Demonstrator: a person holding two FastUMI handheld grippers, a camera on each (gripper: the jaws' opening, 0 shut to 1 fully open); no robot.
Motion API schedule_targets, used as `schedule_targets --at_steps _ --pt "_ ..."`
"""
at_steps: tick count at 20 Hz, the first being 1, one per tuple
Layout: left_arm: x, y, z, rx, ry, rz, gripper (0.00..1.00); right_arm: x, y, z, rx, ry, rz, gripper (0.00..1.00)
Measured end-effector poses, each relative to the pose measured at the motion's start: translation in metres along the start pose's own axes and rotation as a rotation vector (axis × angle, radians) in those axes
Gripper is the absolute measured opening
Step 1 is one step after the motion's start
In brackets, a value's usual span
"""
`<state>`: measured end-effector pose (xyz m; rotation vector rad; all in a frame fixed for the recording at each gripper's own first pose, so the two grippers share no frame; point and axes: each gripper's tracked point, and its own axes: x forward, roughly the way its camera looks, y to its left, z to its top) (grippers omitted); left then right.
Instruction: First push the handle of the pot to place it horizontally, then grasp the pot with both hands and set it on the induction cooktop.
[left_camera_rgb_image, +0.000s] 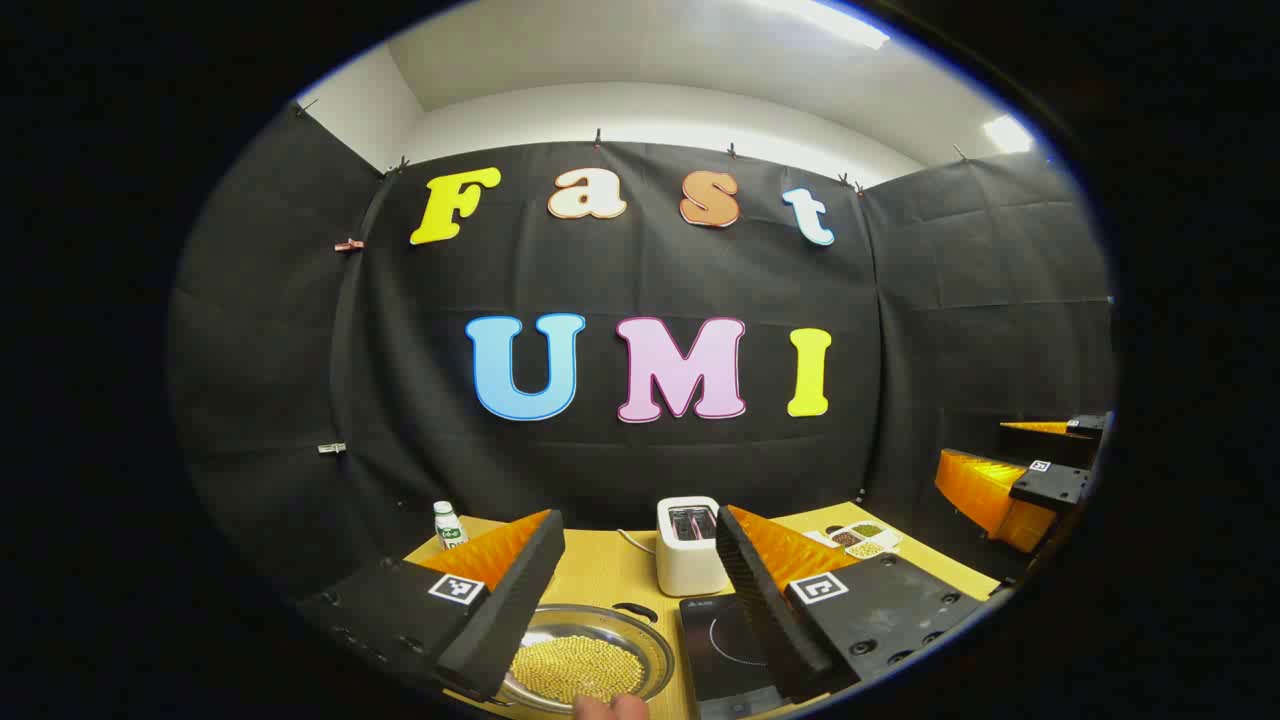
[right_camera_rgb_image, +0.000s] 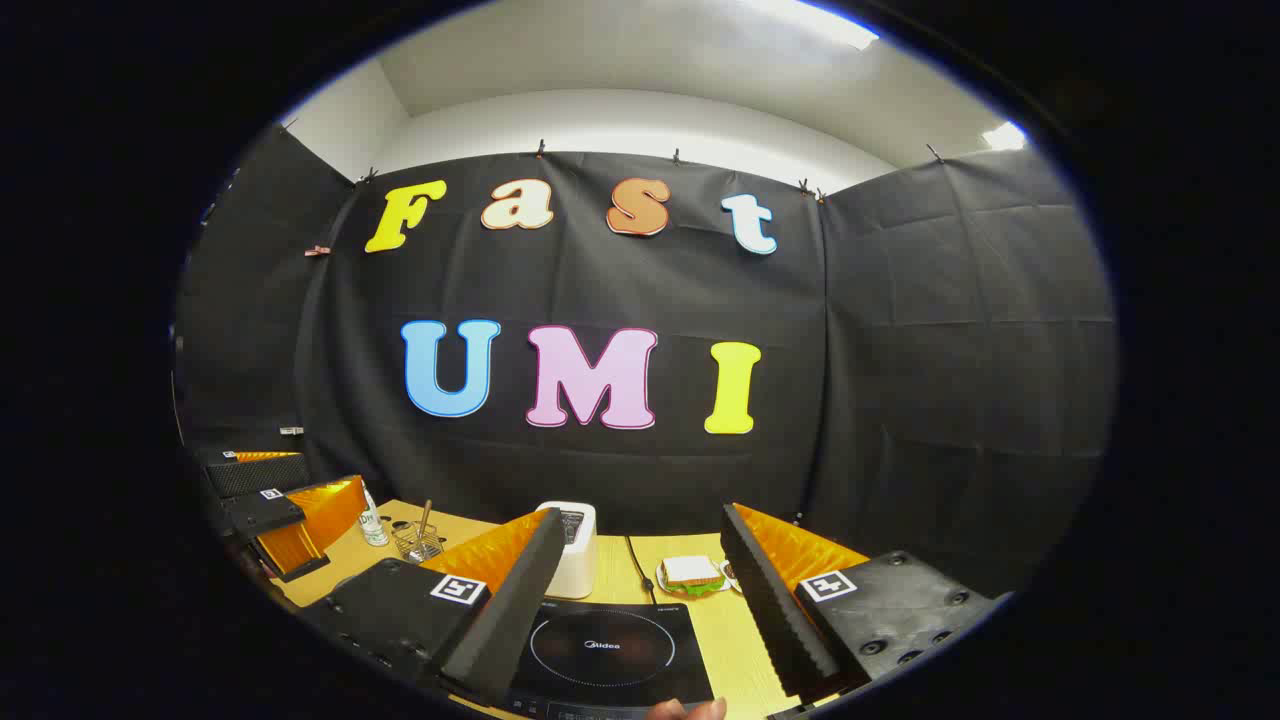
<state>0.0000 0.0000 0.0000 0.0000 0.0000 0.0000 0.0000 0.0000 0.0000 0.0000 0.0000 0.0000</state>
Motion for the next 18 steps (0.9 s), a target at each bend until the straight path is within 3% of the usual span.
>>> schedule_targets --at_steps 18 --pt "-0.0071 -0.0070 0.0036 0.006 -0.009 -0.017 0.95 -0.0069 -0.0077 0.0024 -0.001 0.003 -0.009 0.98"
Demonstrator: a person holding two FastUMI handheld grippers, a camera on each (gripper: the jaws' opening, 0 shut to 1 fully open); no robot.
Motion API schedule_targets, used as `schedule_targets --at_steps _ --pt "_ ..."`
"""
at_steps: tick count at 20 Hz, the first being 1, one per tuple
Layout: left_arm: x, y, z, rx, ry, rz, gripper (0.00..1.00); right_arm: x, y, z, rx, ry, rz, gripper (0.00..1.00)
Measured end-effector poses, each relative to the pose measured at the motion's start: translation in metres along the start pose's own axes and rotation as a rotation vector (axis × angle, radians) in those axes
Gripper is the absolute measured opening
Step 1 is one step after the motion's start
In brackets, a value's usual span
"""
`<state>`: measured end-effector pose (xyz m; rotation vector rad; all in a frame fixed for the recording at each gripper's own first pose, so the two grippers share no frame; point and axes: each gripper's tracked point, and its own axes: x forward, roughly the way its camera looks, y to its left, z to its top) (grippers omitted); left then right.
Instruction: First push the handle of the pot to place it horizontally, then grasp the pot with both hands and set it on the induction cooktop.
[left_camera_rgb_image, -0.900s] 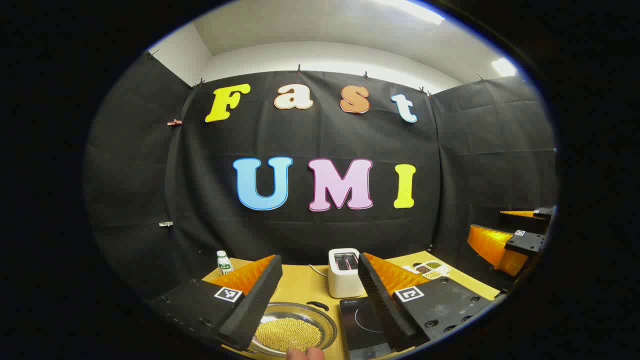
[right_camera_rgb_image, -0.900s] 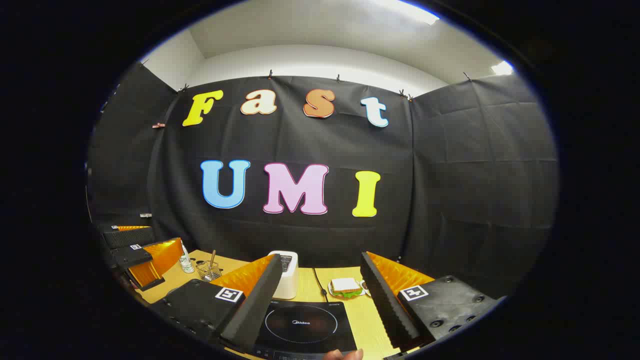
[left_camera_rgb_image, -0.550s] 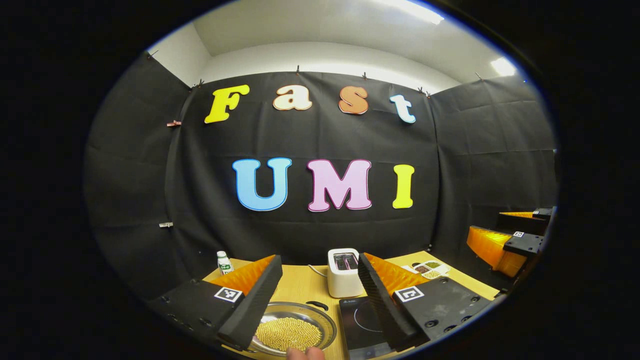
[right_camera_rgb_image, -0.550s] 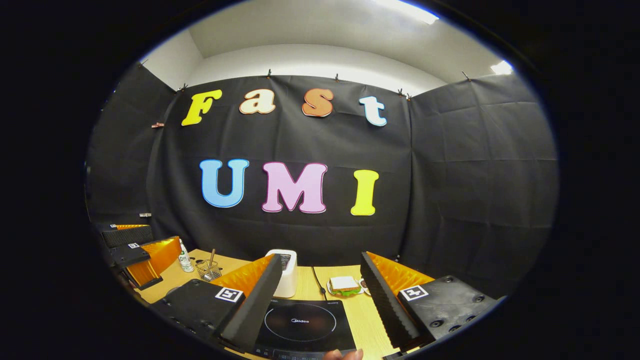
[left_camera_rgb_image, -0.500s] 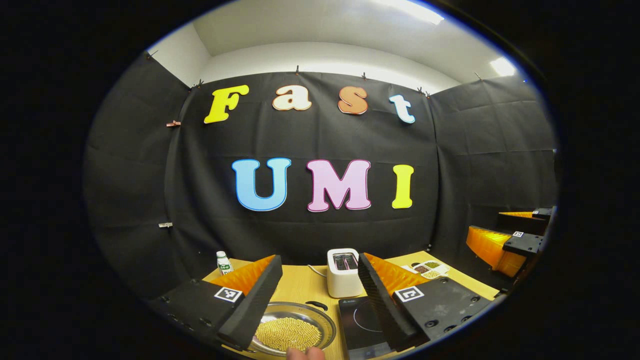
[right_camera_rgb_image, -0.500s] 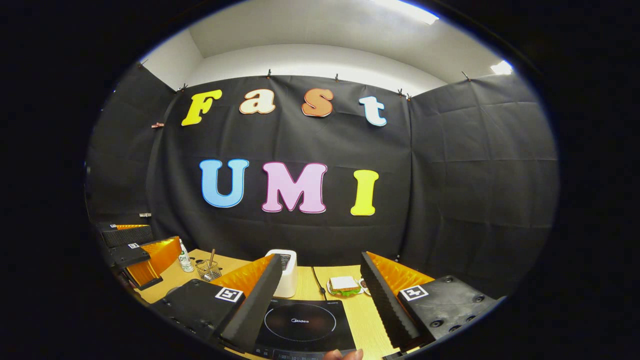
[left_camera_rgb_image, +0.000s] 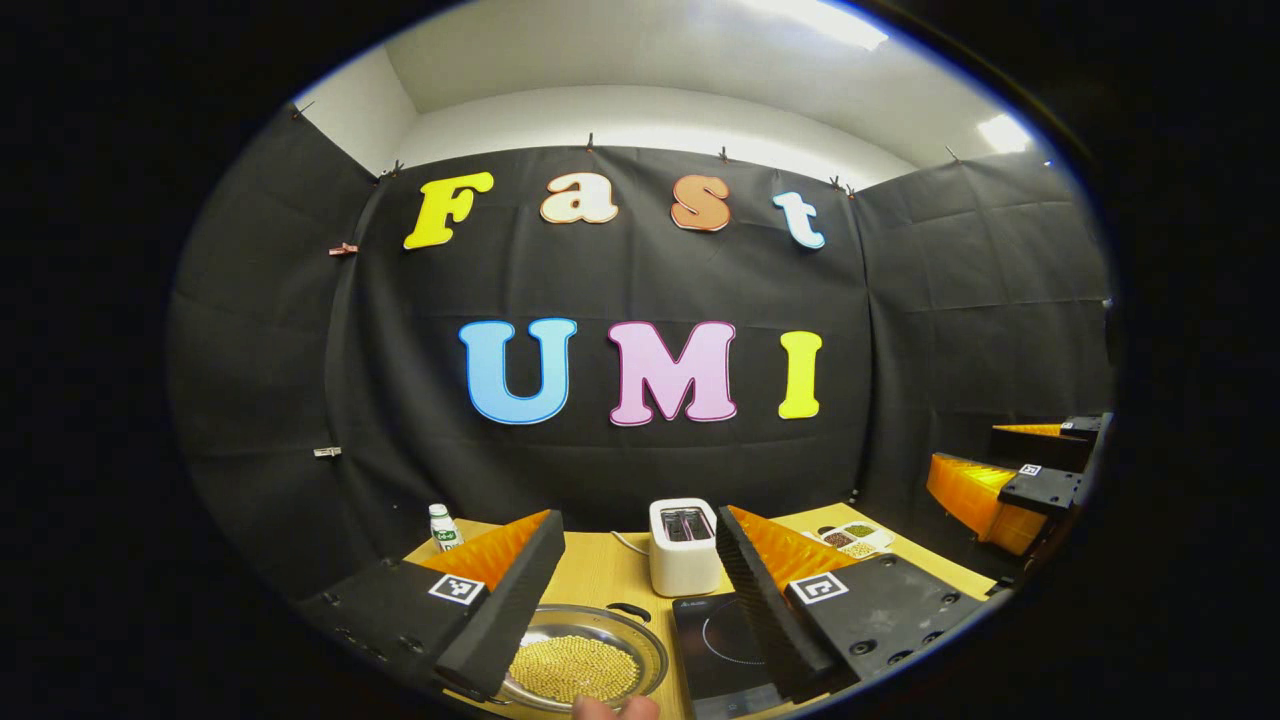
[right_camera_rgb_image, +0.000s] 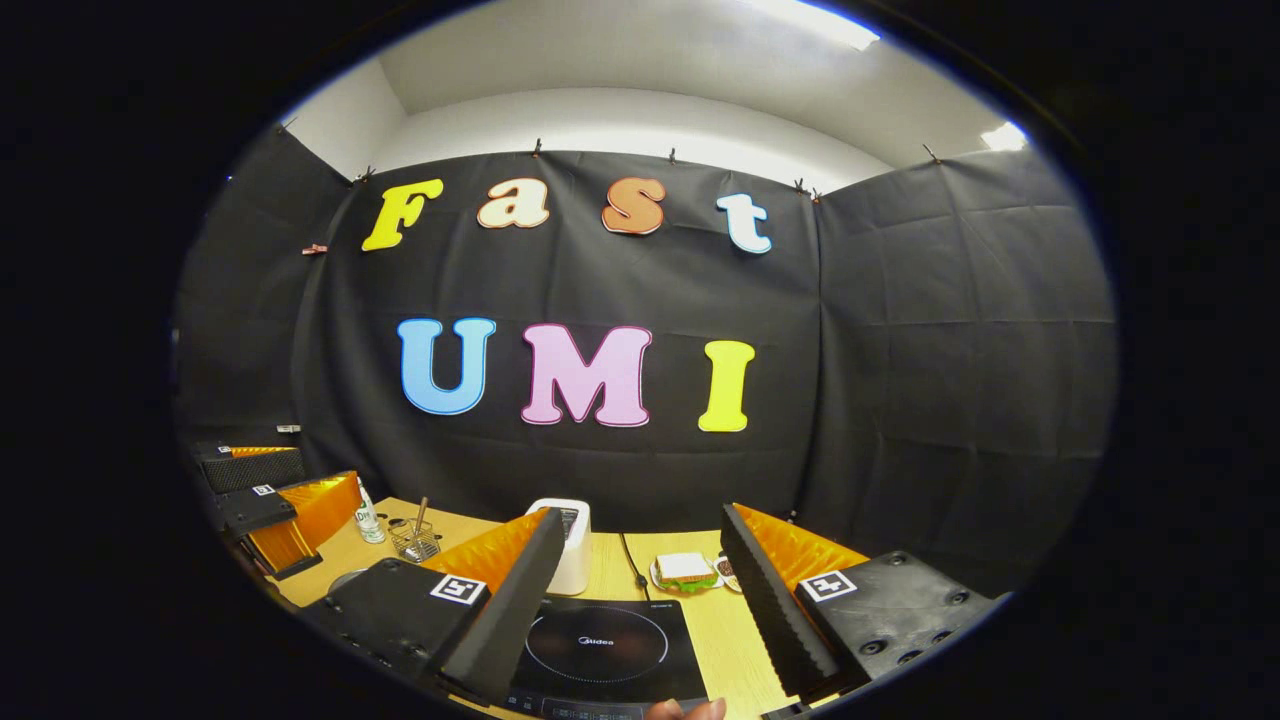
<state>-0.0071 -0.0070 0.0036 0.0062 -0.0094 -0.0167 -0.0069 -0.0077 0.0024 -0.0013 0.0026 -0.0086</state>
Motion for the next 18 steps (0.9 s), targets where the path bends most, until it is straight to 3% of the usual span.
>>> schedule_targets --at_steps 8,11,14,18 --pt "-0.003 0.003 0.004 0.004 -0.014 -0.023 0.92 -0.002 0.007 0.002 -0.018 -0.006 0.010 0.98" --pt "-0.006 -0.005 0.001 0.000 0.002 -0.069 0.50 -0.004 0.011 0.003 -0.032 -0.012 0.016 0.98" --pt "-0.005 -0.003 -0.021 0.010 0.097 -0.099 0.08 -0.004 0.015 0.001 -0.037 -0.007 0.022 0.96" --pt "-0.013 -0.003 -0.065 -0.009 0.259 -0.144 0.05 -0.007 0.019 -0.003 -0.052 -0.003 0.031 0.98"
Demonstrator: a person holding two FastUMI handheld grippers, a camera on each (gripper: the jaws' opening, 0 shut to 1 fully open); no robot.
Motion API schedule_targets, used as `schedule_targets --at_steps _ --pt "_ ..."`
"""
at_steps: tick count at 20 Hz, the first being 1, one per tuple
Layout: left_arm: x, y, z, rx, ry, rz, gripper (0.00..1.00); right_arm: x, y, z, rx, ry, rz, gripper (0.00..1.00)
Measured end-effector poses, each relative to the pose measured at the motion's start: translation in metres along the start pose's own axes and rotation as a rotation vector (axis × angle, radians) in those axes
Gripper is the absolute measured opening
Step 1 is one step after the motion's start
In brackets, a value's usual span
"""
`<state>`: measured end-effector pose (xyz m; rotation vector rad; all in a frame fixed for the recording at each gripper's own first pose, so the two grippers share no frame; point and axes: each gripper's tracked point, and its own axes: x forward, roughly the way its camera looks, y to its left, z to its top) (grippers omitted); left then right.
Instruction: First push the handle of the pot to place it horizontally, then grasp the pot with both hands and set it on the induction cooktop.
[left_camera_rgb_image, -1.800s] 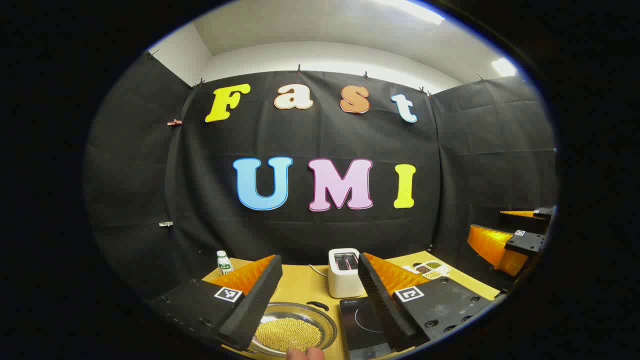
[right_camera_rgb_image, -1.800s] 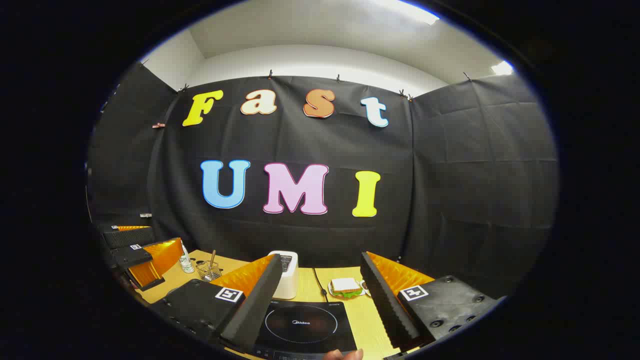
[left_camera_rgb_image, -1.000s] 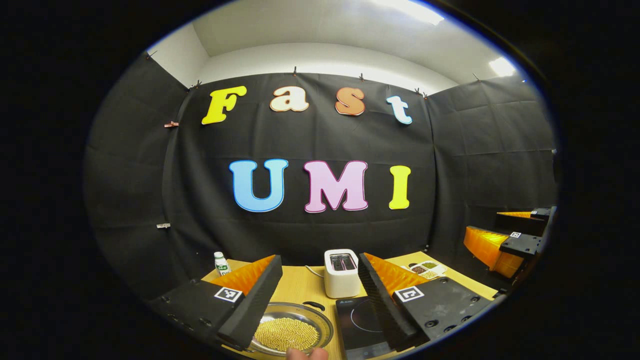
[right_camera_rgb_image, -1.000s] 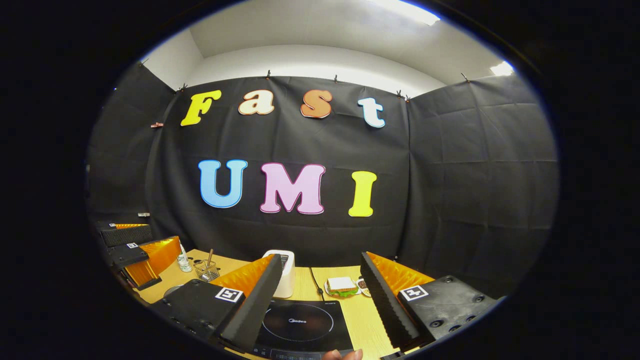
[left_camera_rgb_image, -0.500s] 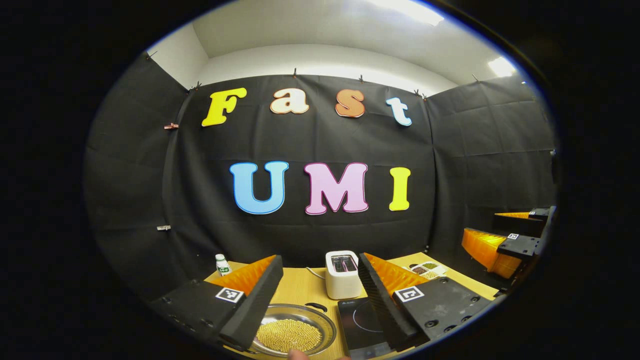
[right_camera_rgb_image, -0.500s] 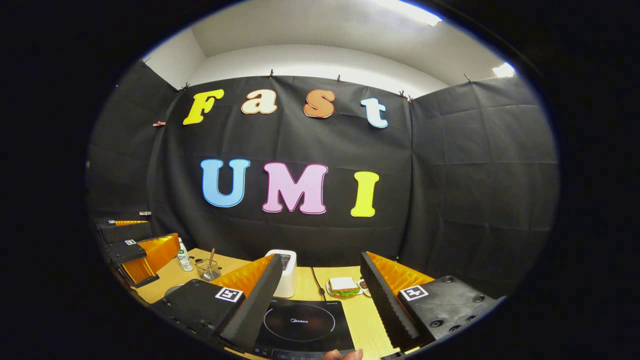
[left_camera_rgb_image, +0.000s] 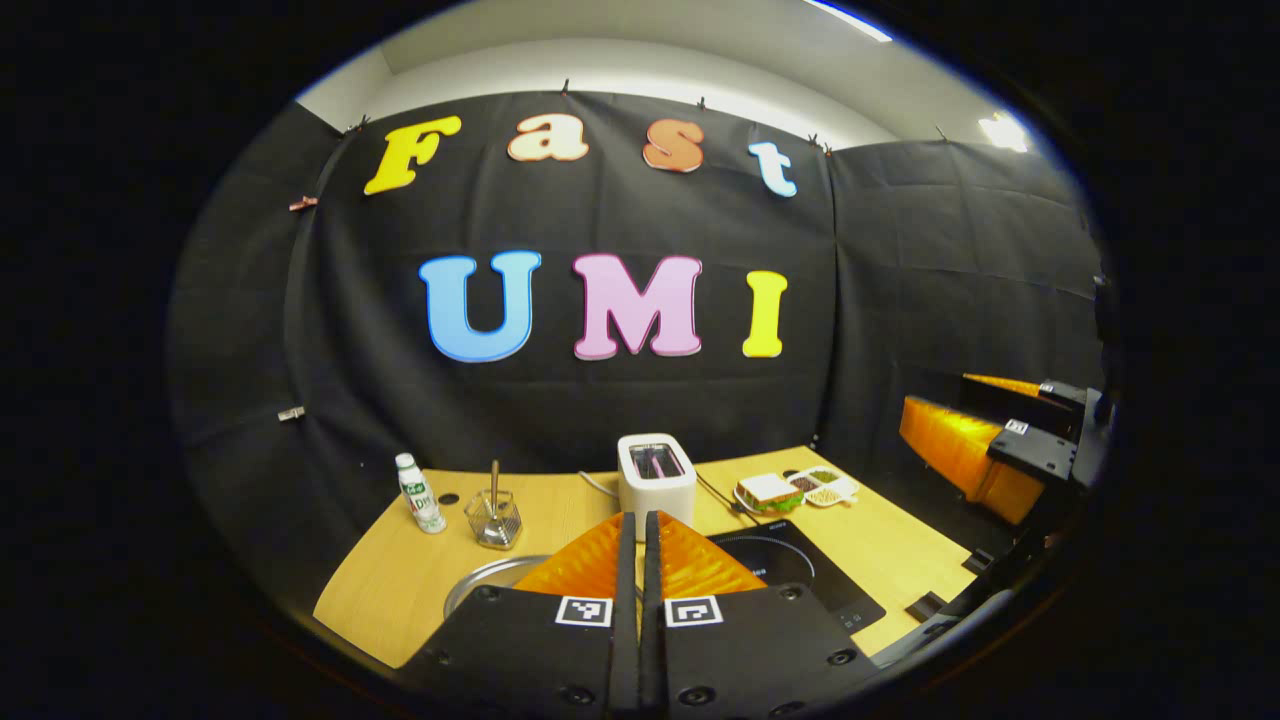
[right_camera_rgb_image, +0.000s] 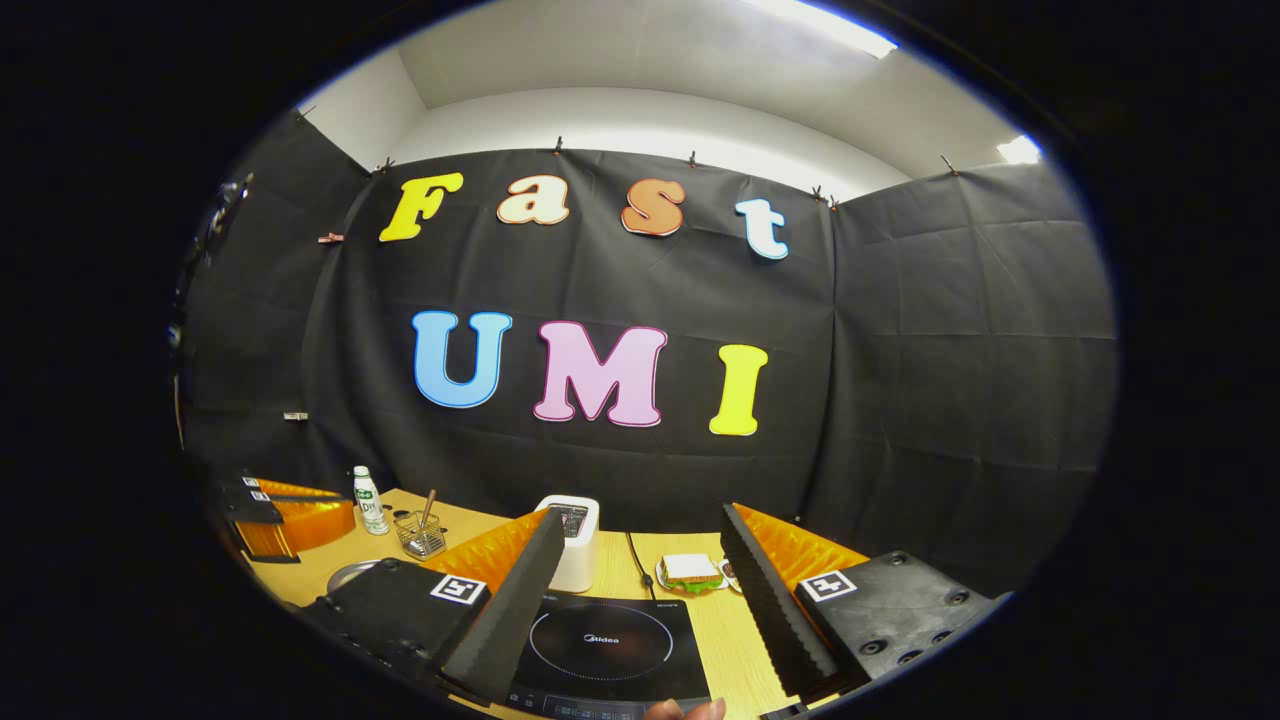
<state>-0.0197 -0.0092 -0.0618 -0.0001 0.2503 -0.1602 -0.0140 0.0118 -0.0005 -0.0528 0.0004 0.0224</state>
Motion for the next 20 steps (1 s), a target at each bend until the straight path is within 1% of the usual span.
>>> schedule_targets --at_steps 3,5,7,9,11,13,16,20 --pt "0.002 -0.004 -0.049 0.020 0.161 -0.061 0.05 0.000 0.001 -0.010 0.002 0.020 0.003 0.96" --pt "-0.003 -0.009 -0.090 0.021 0.297 -0.125 0.05 -0.001 0.001 -0.016 -0.004 0.036 0.003 0.96" --pt "-0.007 -0.011 -0.127 -0.029 0.418 -0.180 0.05 0.000 -0.001 -0.020 -0.013 0.044 0.002 0.98" --pt "-0.010 -0.009 -0.154 -0.082 0.507 -0.213 0.05 0.000 -0.003 -0.022 -0.010 0.049 0.000 0.98" --pt "-0.019 -0.002 -0.177 -0.117 0.578 -0.230 0.05 0.002 -0.004 -0.026 -0.008 0.057 -0.003 0.98" --pt "-0.024 0.011 -0.201 -0.129 0.649 -0.237 0.05 0.003 -0.005 -0.029 -0.010 0.064 -0.005 0.98" --pt "-0.041 0.027 -0.236 -0.144 0.791 -0.281 0.05 0.004 -0.007 -0.031 -0.009 0.066 -0.010 0.98" --pt "-0.044 0.060 -0.264 -0.135 0.920 -0.283 0.05 0.002 -0.012 -0.030 -0.002 0.064 -0.020 0.98"
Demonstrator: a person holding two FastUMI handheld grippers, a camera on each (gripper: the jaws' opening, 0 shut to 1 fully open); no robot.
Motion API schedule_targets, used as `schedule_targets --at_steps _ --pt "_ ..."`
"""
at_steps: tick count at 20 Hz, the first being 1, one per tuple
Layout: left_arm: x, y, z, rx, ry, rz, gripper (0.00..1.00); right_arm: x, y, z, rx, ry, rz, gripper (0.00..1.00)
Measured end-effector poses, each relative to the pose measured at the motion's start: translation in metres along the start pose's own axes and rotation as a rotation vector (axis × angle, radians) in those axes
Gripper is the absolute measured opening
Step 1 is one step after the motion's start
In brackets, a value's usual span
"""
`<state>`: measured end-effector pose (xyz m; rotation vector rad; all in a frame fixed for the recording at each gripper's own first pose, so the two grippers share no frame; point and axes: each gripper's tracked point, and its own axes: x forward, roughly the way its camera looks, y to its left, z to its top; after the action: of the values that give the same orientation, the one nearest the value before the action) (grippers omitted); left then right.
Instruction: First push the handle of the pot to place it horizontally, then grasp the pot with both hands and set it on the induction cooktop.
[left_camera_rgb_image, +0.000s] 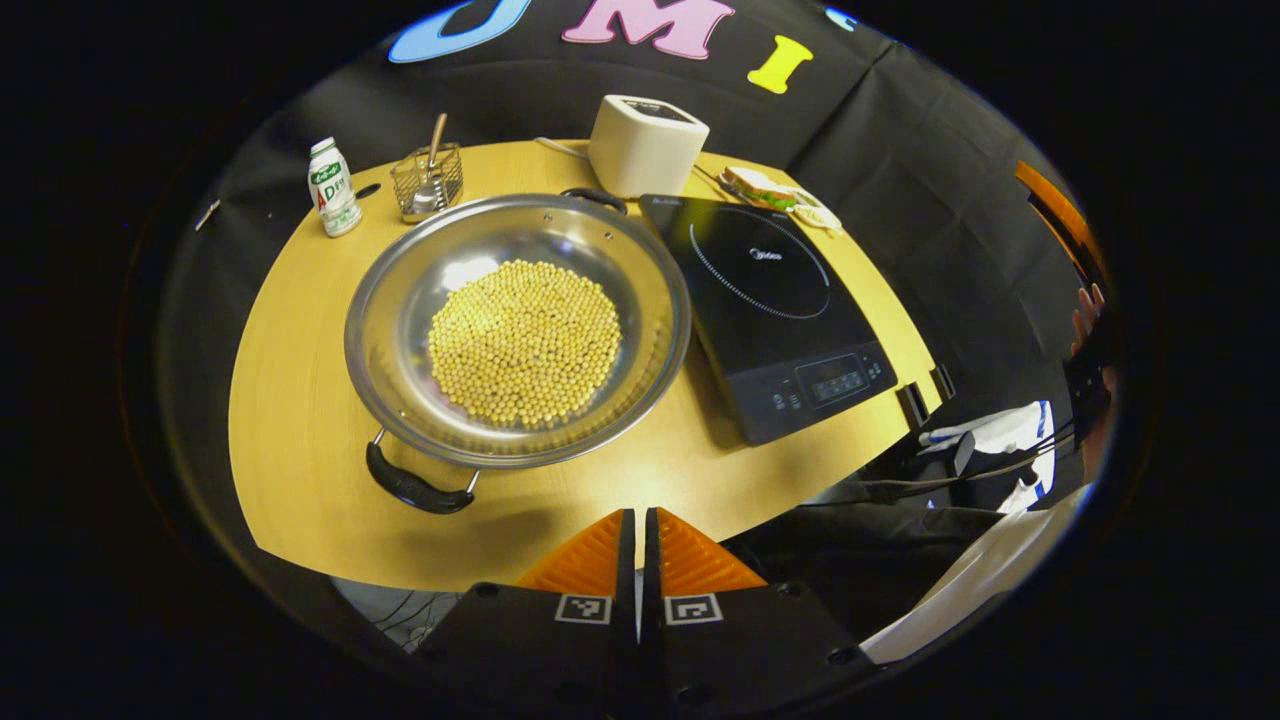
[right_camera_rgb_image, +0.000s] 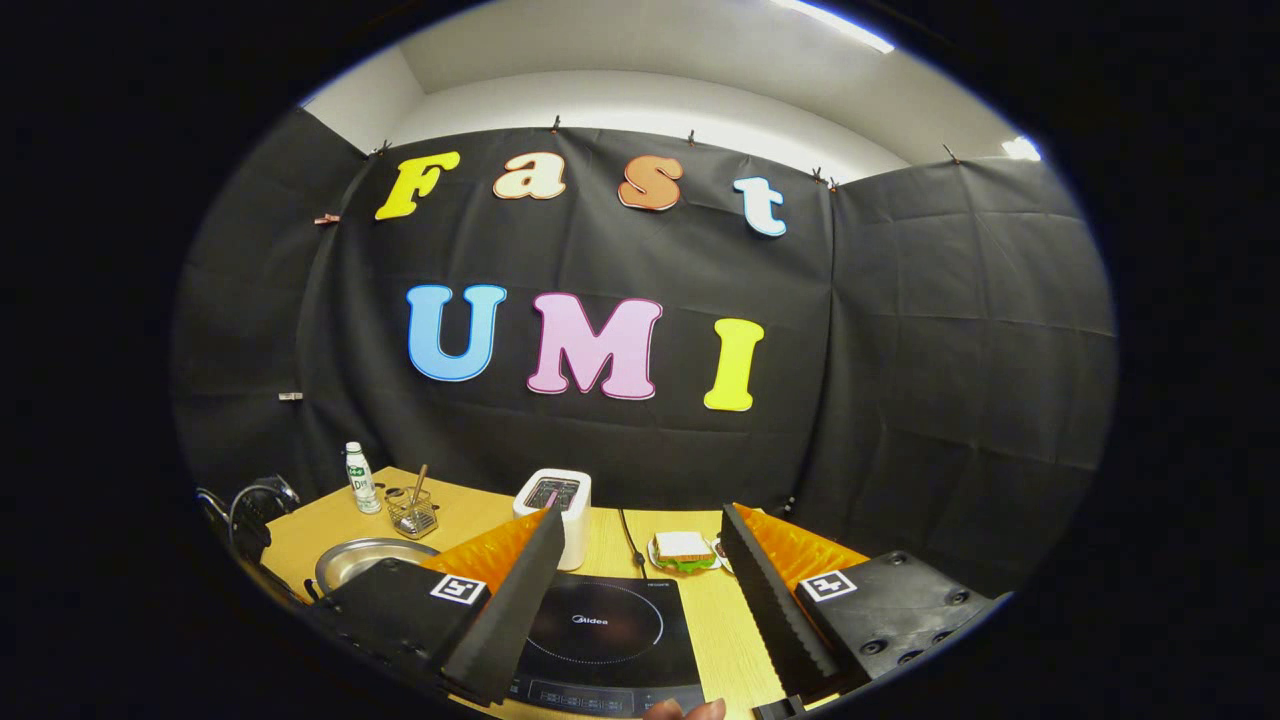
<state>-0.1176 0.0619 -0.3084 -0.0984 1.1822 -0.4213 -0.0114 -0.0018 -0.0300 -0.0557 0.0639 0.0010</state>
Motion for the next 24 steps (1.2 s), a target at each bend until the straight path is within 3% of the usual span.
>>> schedule_targets --at_steps 7,14,20,24 --pt "0.014 0.052 -0.008 0.019 0.120 0.057 0.05 0.000 -0.008 -0.003 0.003 0.006 -0.017 0.98" --pt "0.020 0.077 0.004 0.008 0.099 0.113 0.05 0.002 -0.008 -0.004 -0.008 0.010 -0.020 0.98" --pt "0.010 0.121 0.008 0.030 0.108 0.212 0.05 0.006 -0.009 -0.007 -0.012 0.017 -0.026 0.98" --pt "0.006 0.155 0.010 -0.020 0.097 0.278 0.05 0.010 -0.010 -0.007 -0.017 0.023 -0.040 0.98"
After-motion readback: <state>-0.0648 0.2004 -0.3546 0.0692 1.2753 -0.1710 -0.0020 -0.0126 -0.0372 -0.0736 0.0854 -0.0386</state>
